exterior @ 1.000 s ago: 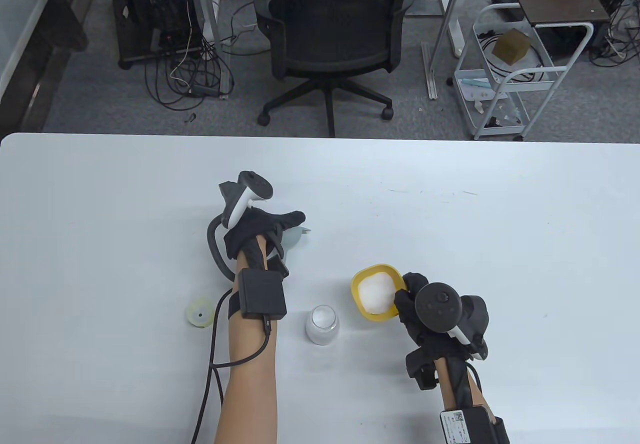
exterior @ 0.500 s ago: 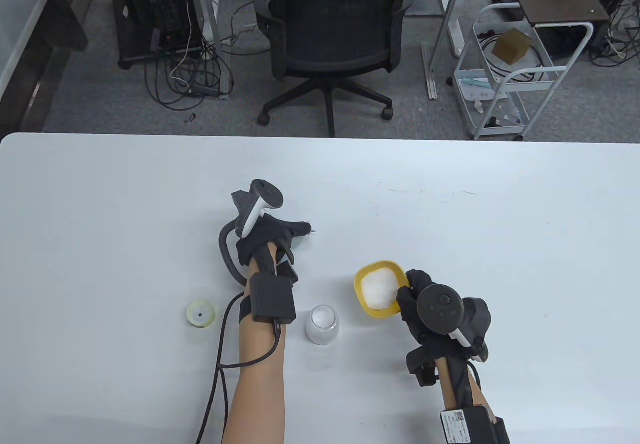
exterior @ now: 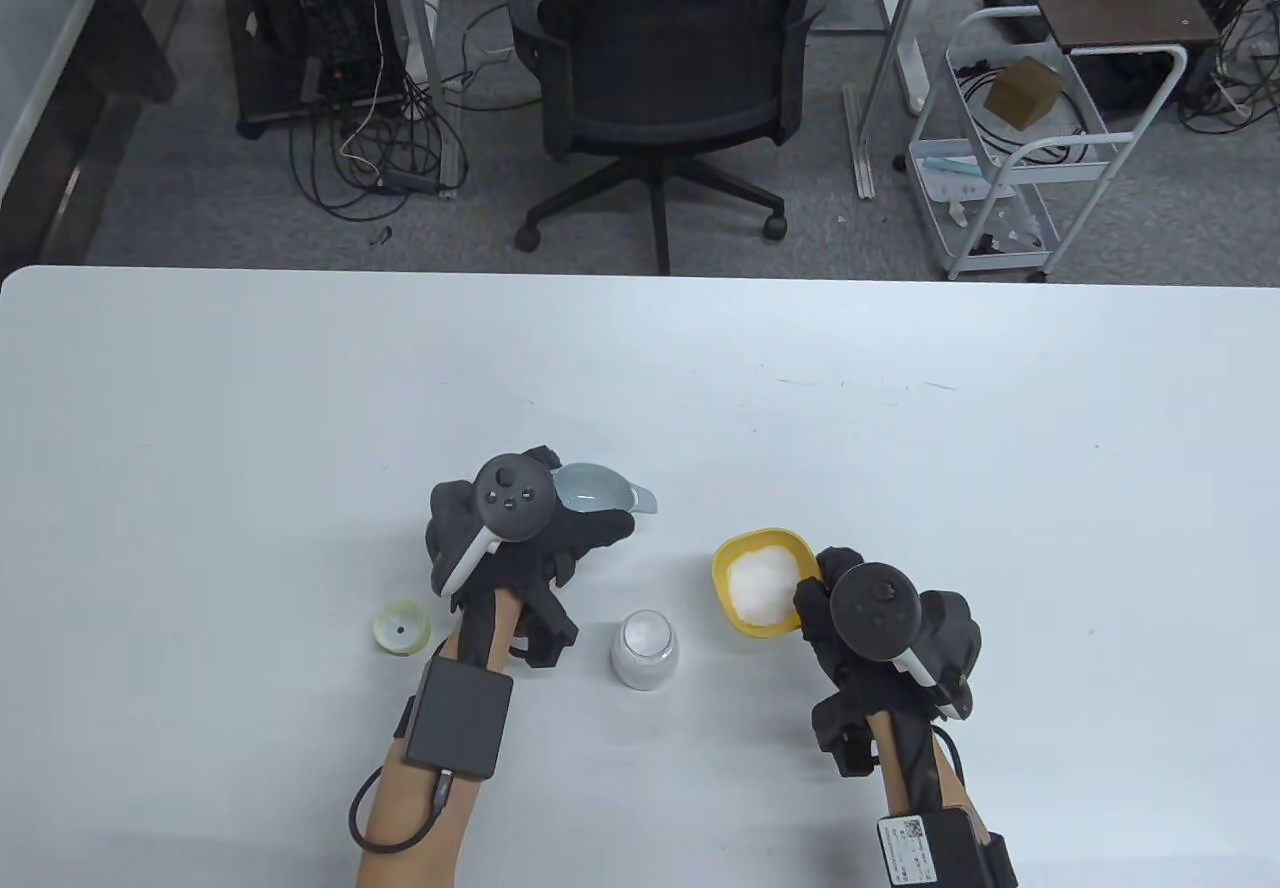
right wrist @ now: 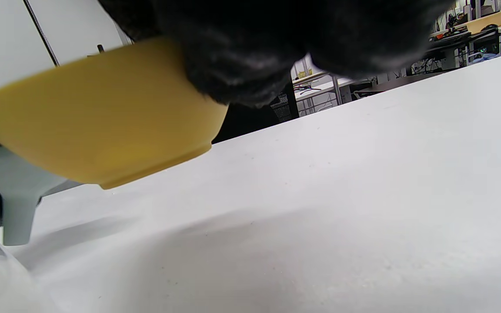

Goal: Unscrew the press dispenser and pour salt into it

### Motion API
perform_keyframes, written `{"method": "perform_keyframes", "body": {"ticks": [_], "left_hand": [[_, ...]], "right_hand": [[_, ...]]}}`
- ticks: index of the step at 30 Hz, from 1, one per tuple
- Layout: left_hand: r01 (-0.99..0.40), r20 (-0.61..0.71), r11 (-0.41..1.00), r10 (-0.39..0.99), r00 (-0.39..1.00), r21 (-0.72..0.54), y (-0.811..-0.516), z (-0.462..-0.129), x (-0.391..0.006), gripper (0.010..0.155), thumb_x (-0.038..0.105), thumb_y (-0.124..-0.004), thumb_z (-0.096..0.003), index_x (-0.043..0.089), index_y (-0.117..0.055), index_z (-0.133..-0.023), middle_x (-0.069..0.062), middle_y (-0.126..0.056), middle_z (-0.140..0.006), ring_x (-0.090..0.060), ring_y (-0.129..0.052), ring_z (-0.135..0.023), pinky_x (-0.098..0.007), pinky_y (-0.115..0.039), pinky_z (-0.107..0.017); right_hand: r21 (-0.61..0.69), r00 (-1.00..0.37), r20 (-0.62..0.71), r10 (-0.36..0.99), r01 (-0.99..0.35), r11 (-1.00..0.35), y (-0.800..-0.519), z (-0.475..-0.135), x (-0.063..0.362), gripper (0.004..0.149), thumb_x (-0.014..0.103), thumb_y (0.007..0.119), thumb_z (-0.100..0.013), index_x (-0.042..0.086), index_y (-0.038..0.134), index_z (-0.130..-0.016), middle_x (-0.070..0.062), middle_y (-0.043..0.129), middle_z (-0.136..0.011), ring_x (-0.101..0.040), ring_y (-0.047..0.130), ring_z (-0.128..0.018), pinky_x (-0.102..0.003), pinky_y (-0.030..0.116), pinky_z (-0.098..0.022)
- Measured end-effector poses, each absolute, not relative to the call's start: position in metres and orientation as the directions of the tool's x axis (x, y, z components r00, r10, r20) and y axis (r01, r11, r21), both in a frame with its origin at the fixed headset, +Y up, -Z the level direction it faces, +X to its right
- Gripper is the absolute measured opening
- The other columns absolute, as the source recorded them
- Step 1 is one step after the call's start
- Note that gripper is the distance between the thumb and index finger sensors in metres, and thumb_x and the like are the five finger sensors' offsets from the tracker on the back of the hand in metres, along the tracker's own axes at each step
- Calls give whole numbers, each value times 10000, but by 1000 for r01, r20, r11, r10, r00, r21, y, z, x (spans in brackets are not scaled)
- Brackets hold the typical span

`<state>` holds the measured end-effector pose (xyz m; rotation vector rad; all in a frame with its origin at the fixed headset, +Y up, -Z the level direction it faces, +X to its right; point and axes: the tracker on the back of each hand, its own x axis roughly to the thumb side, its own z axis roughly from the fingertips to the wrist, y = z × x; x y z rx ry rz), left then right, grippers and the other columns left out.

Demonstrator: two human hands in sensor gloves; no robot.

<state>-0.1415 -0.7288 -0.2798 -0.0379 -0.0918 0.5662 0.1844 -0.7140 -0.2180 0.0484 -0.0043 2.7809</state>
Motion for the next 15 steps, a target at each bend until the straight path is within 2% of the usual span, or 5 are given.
{"method": "perform_keyframes", "body": {"ticks": [5,8,15], "left_hand": [[-541,162,837,524,836,85,-715,-247,-151,1269,794,-829,-326,-130,-474,-1119,-268,-822,-990,-273,-1038,-774,-488,-914,-582],[-613,180,783,591,787,110,-710,-232,-157,1270,798,-822,-327,-118,-459,-1128,-258,-806,-1007,-295,-1009,-788,-561,-855,-603],[-722,250,670,679,690,174,-699,-204,-153,1269,801,-809,-341,-97,-433,-1155,-241,-784,-1042,-355,-954,-845,-631,-795,-619]], "right_hand": [[14,-941,35,337,-336,-942,-717,-218,181,471,241,752,-635,-139,747,-912,-132,928,-496,-34,898,-215,-287,889,-229],[14,-943,36,331,-331,-944,-717,-219,180,470,241,751,-635,-140,746,-911,-129,929,-495,-31,899,-215,-286,890,-229],[22,-955,25,295,-295,-955,-724,-221,179,470,242,749,-635,-138,740,-913,-130,930,-500,-33,901,-220,-288,891,-232]]}}
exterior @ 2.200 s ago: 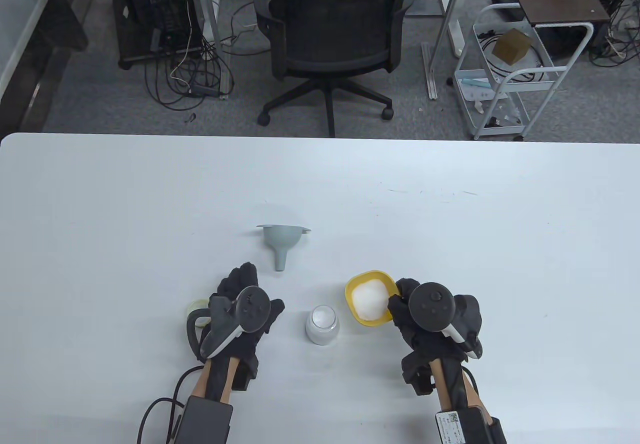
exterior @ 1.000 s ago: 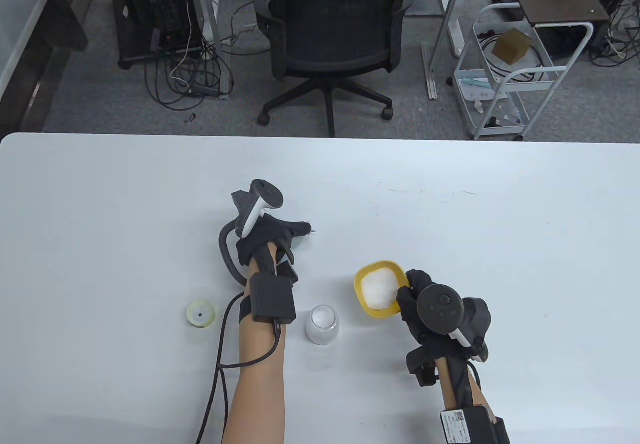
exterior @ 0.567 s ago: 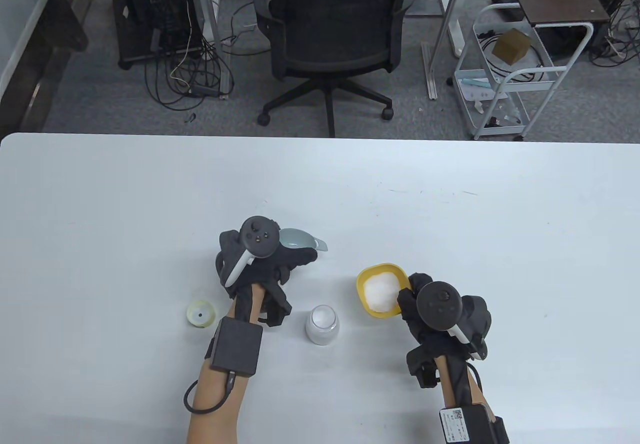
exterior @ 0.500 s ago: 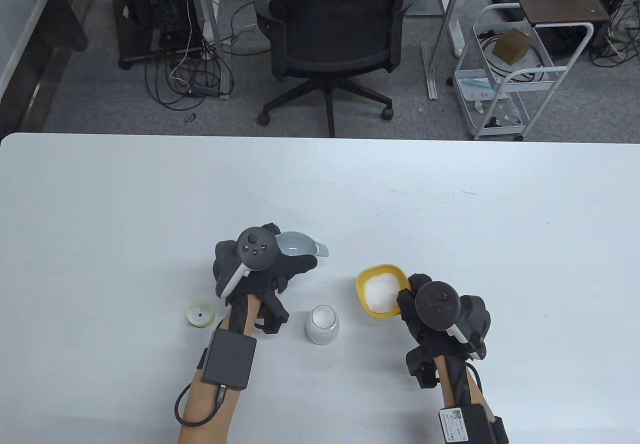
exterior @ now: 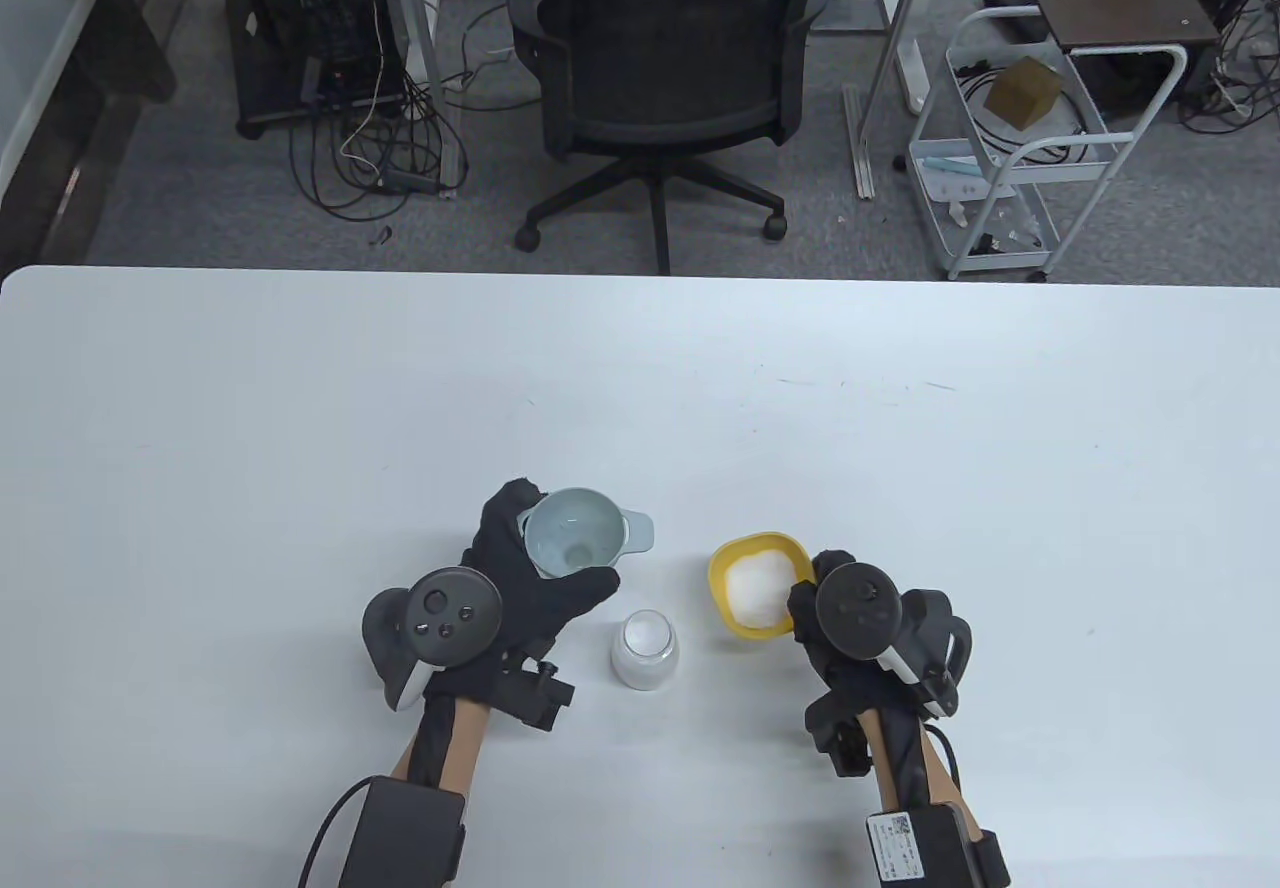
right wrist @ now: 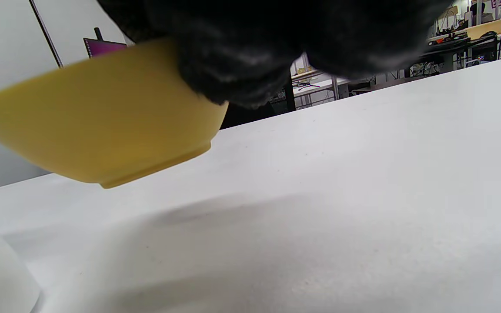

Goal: Unscrew the press dispenser and pour salt into it

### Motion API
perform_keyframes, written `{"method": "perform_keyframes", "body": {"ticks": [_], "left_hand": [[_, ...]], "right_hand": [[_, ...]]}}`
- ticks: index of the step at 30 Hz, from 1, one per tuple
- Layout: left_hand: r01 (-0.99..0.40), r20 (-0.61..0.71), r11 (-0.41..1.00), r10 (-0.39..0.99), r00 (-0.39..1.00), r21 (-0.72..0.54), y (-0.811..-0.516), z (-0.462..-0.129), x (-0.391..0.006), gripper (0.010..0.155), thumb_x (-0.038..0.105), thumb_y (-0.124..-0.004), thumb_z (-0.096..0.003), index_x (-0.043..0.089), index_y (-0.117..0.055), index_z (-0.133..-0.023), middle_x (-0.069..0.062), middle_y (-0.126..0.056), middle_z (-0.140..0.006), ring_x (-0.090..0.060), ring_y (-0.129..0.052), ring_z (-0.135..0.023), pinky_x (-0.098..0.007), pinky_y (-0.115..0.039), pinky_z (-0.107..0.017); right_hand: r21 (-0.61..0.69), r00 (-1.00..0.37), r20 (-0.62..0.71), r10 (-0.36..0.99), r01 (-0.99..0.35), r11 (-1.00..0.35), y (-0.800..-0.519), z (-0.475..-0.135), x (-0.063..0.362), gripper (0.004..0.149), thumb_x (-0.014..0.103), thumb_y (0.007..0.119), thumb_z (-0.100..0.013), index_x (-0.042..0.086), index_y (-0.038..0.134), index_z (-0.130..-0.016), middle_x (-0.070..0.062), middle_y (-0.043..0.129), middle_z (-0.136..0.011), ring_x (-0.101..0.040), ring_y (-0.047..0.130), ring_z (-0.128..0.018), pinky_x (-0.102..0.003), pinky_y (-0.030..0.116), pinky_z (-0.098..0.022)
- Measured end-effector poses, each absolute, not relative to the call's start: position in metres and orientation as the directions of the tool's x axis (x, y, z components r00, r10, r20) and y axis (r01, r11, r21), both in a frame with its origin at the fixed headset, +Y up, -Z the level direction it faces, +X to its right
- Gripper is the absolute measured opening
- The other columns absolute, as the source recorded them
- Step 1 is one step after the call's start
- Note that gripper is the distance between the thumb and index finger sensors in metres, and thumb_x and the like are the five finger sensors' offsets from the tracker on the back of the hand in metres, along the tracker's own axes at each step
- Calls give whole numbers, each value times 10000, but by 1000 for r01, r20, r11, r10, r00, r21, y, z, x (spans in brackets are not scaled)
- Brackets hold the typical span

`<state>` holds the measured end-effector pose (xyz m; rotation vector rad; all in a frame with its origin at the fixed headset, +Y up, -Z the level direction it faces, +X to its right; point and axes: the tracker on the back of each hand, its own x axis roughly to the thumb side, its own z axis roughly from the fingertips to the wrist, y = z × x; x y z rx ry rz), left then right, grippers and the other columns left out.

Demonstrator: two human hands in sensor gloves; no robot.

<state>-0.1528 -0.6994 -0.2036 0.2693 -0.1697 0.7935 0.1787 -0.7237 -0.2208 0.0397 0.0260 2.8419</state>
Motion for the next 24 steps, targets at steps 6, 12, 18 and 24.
{"method": "perform_keyframes", "body": {"ticks": [6,12,18,24], "left_hand": [[-778,318,609,715,622,152,-693,-188,-139,1250,805,-807,-343,-29,-424,-1191,-227,-781,-1061,-370,-938,-865,-656,-775,-624],[-757,340,647,695,634,88,-702,-182,-123,1234,803,-808,-344,10,-404,-1198,-218,-772,-1071,-374,-928,-879,-660,-769,-628],[-739,355,673,682,639,37,-712,-182,-109,1228,797,-812,-342,7,-408,-1192,-218,-764,-1076,-386,-909,-902,-671,-759,-628],[-707,345,707,662,666,10,-721,-181,-103,1227,795,-814,-342,0,-416,-1188,-222,-766,-1075,-415,-895,-916,-690,-744,-628]], "right_hand": [[31,-962,21,272,-272,-962,-727,-221,177,472,243,750,-633,-137,739,-912,-130,931,-501,-32,903,-221,-286,893,-232],[38,-960,20,281,-280,-959,-729,-222,178,470,242,753,-630,-138,740,-907,-132,935,-501,-29,915,-226,-280,906,-237],[24,-959,6,283,-283,-959,-730,-223,181,467,248,769,-619,-132,746,-891,-129,941,-490,-19,931,-223,-263,920,-230],[17,-952,-1,306,-306,-952,-730,-223,183,468,263,802,-600,-113,762,-875,-124,953,-477,-9,959,-221,-240,940,-223]]}}
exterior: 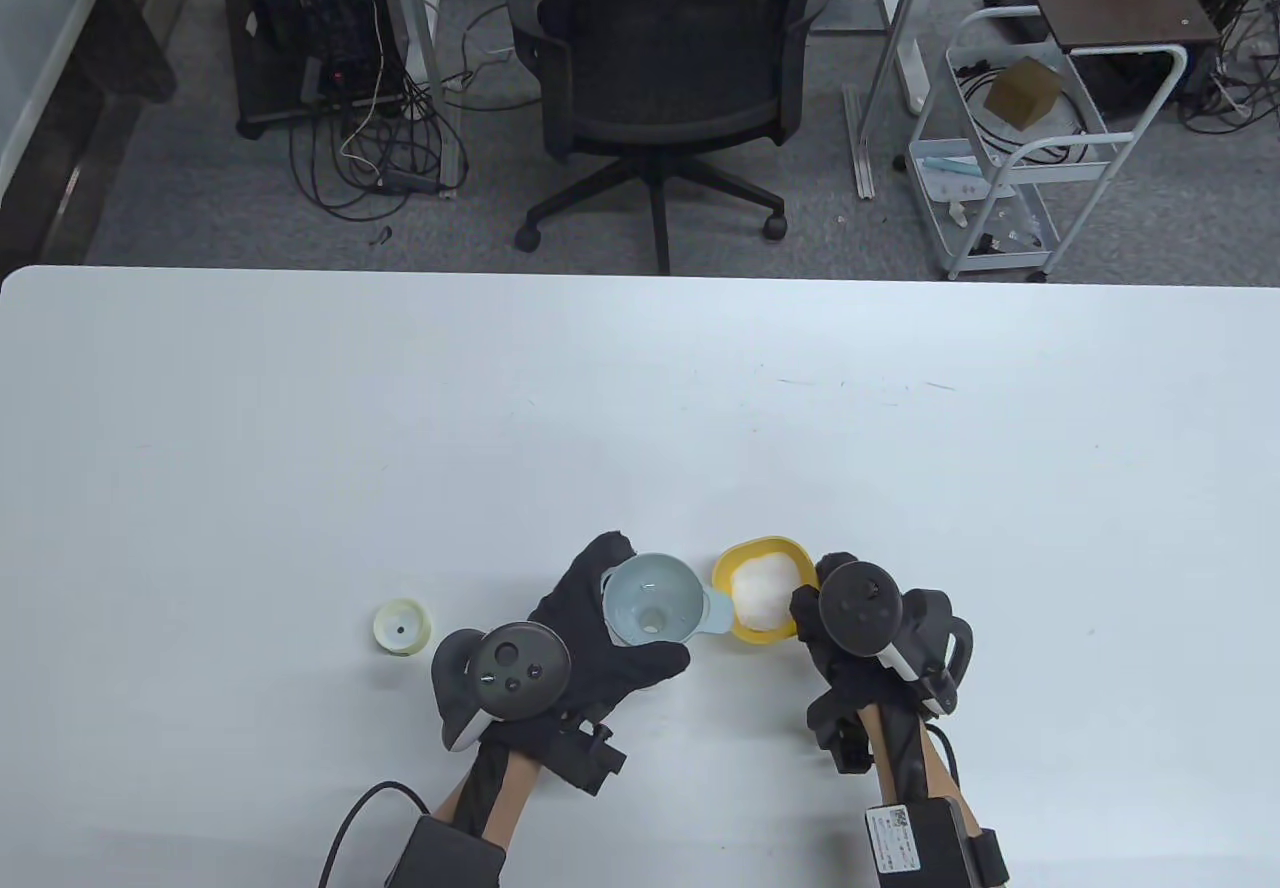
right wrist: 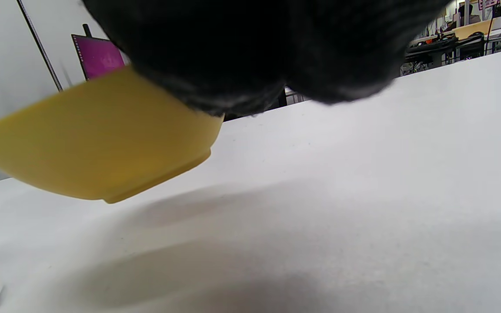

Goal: Unscrew the press dispenser and pour salt into it

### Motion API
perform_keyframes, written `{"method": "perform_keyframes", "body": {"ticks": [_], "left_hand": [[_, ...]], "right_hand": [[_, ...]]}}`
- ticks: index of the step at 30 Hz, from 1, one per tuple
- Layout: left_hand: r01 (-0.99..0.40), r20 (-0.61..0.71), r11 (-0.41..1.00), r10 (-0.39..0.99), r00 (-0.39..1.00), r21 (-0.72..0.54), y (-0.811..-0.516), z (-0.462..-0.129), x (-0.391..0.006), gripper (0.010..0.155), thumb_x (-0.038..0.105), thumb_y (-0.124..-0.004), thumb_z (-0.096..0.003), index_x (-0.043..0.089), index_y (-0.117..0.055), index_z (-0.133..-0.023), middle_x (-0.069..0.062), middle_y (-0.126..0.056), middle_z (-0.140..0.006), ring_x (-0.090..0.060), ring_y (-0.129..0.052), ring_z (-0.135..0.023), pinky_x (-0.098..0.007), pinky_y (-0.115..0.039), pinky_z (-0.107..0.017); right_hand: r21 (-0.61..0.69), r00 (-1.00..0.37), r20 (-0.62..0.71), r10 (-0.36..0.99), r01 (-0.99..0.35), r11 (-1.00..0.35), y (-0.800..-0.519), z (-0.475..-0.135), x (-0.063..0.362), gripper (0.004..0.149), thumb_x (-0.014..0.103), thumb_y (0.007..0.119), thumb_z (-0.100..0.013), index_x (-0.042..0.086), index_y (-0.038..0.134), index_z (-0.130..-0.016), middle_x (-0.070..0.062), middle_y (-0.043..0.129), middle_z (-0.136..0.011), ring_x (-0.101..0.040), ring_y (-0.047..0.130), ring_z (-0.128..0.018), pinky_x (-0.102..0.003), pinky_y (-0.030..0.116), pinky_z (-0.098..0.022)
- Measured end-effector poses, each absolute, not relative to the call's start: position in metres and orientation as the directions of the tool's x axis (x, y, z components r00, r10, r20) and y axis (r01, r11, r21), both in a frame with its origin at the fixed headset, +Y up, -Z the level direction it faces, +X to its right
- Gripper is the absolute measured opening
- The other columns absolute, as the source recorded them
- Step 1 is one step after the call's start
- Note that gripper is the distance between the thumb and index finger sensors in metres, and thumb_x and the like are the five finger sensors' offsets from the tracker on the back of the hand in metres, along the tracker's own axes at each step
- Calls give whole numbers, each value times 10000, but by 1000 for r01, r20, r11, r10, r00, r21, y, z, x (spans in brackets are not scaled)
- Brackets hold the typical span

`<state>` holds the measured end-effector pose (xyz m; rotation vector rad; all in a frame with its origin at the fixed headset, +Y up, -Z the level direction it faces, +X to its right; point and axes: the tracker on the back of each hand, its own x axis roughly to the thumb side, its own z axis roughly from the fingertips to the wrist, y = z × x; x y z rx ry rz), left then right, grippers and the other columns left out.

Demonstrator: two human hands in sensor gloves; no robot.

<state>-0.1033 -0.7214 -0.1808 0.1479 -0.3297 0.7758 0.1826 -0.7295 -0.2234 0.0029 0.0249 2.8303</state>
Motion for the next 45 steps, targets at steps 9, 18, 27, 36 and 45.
{"method": "perform_keyframes", "body": {"ticks": [9,18,27,36,45], "left_hand": [[-659,303,751,634,712,-22,-738,-183,-103,1227,785,-825,-339,-26,-442,-1176,-241,-784,-1056,-431,-911,-895,-721,-730,-615],[-657,309,753,633,710,-33,-741,-180,-102,1239,797,-817,-332,-30,-441,-1174,-226,-787,-1054,-415,-919,-892,-721,-731,-615],[-642,313,766,617,722,-32,-741,-178,-100,1241,799,-814,-335,-46,-452,-1169,-227,-801,-1038,-388,-943,-863,-709,-740,-615],[-645,307,763,625,718,-47,-740,-179,-101,1240,785,-824,-325,-44,-457,-1170,-232,-802,-1040,-388,-950,-854,-706,-743,-614],[-654,302,754,639,708,-61,-741,-180,-102,1236,775,-827,-315,-34,-456,-1172,-225,-800,-1046,-393,-944,-864,-709,-739,-618]], "right_hand": [[-6,-921,-2,389,-389,-921,-718,-220,184,471,271,832,-586,-106,775,-862,-125,955,-457,9,968,-209,-214,953,-210],[-126,-908,-10,418,-413,-902,-700,-212,185,471,257,831,-588,-125,766,-856,-134,938,-444,19,954,-202,-203,952,-201],[-286,-905,36,424,-416,-863,-670,-210,167,469,254,823,-592,-123,755,-862,-136,932,-450,22,954,-208,-199,954,-208],[-369,-908,201,367,-417,-831,-661,-190,111,463,250,806,-599,-87,726,-906,-152,928,-506,-4,975,-257,-224,965,-250],[-432,-909,327,259,-387,-815,-671,-181,99,470,267,833,-570,-19,715,-924,-149,935,-556,-30,1009,-306,-248,987,-290]]}}
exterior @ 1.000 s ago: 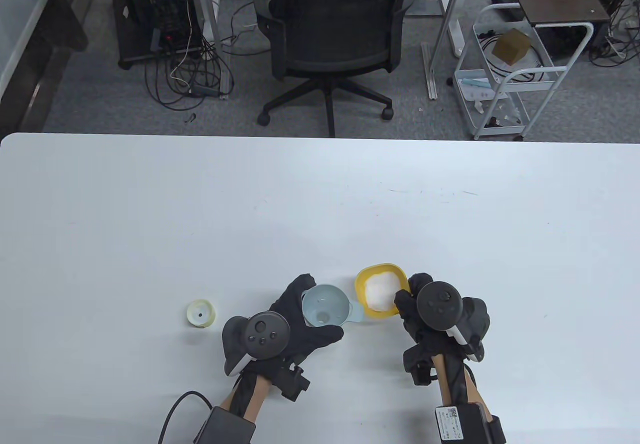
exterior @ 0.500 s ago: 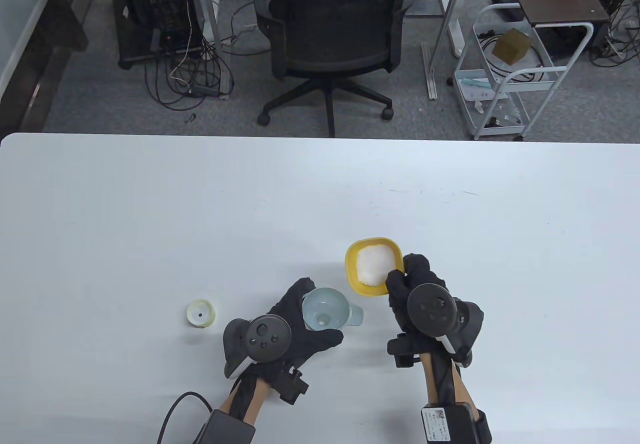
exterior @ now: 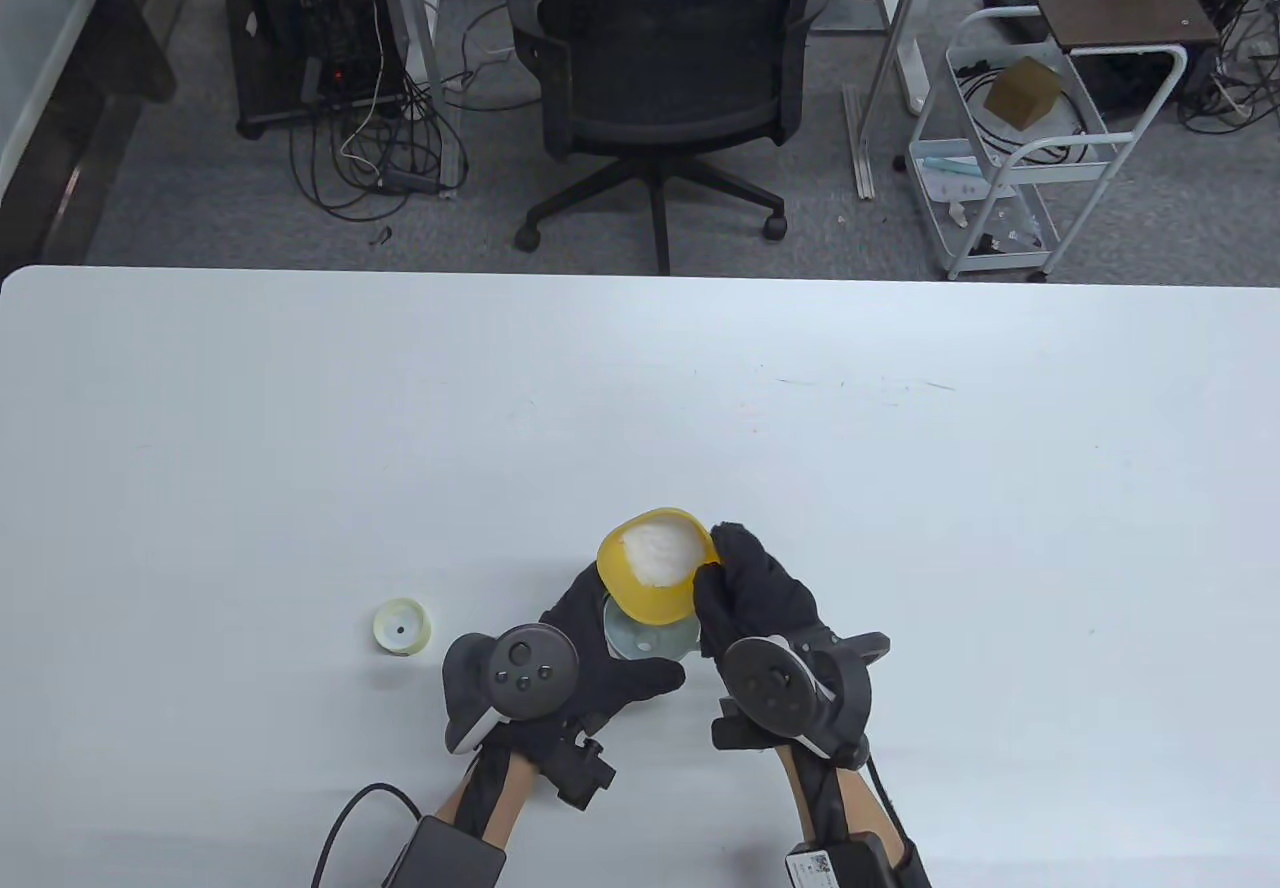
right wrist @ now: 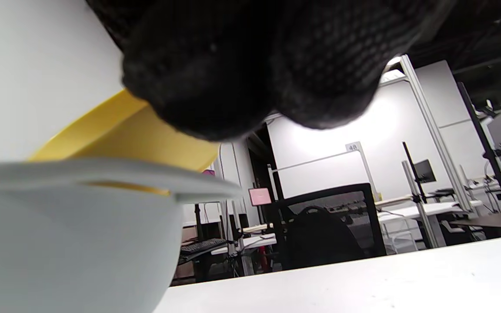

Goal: Unscrew the press dispenser and pour salt into it

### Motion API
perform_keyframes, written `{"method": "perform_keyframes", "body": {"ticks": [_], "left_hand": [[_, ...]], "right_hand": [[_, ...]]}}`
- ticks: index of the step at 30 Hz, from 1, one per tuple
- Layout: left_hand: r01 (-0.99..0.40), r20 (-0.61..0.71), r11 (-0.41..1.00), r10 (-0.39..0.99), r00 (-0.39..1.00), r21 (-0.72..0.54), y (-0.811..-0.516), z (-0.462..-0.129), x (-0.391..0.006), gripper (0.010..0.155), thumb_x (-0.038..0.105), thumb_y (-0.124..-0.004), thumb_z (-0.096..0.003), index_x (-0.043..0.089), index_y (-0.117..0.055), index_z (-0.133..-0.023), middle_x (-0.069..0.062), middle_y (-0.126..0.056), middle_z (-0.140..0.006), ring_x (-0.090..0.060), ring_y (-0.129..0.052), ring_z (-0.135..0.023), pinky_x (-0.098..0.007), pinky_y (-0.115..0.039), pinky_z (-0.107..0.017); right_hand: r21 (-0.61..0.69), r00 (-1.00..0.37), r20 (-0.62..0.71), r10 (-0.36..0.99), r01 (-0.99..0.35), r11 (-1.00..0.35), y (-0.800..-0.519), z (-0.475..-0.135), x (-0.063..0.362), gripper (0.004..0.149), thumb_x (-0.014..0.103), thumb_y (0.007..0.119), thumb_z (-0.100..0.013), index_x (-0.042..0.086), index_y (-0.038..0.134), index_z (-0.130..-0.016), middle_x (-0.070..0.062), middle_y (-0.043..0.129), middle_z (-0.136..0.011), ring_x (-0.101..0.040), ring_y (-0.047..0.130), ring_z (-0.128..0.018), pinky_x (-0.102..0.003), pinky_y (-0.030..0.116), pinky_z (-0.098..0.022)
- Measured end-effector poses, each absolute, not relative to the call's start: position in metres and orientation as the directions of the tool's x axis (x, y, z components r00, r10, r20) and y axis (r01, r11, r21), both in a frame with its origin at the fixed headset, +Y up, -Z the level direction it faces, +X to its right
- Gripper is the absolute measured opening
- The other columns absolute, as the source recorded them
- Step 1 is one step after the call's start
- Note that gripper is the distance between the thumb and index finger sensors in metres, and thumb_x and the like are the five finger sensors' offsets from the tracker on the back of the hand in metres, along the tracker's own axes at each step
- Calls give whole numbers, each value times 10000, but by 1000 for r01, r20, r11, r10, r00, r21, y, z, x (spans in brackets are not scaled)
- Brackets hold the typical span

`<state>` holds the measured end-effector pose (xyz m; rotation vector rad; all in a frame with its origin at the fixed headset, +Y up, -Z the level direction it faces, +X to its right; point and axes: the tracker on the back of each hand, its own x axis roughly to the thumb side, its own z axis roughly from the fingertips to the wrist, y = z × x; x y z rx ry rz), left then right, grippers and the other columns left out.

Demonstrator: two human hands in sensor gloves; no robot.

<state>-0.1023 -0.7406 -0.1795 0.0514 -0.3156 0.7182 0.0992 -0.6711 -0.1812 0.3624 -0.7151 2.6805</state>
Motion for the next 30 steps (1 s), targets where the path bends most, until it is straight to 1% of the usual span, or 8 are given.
{"method": "perform_keyframes", "body": {"ticks": [5,15,30], "left_hand": [[-655,304,753,640,706,-66,-741,-180,-103,1239,773,-827,-309,-33,-455,-1174,-222,-803,-1046,-394,-941,-869,-712,-738,-618],[-640,313,766,625,715,-67,-740,-181,-103,1254,774,-821,-295,-39,-451,-1176,-217,-799,-1052,-399,-940,-875,-716,-735,-620],[-635,317,770,620,717,-69,-740,-181,-103,1248,774,-823,-304,-37,-451,-1177,-223,-798,-1052,-404,-934,-880,-720,-732,-620]], "right_hand": [[-447,-904,358,234,-387,-807,-676,-180,98,453,270,836,-563,12,717,-916,-142,937,-566,-36,1021,-310,-253,994,-295],[-485,-900,382,211,-390,-783,-676,-177,98,426,271,831,-563,41,714,-902,-136,936,-570,-38,1030,-315,-249,999,-299],[-529,-896,411,166,-382,-758,-676,-176,96,406,271,828,-562,58,709,-887,-133,931,-585,-51,1040,-330,-262,1003,-313]]}}
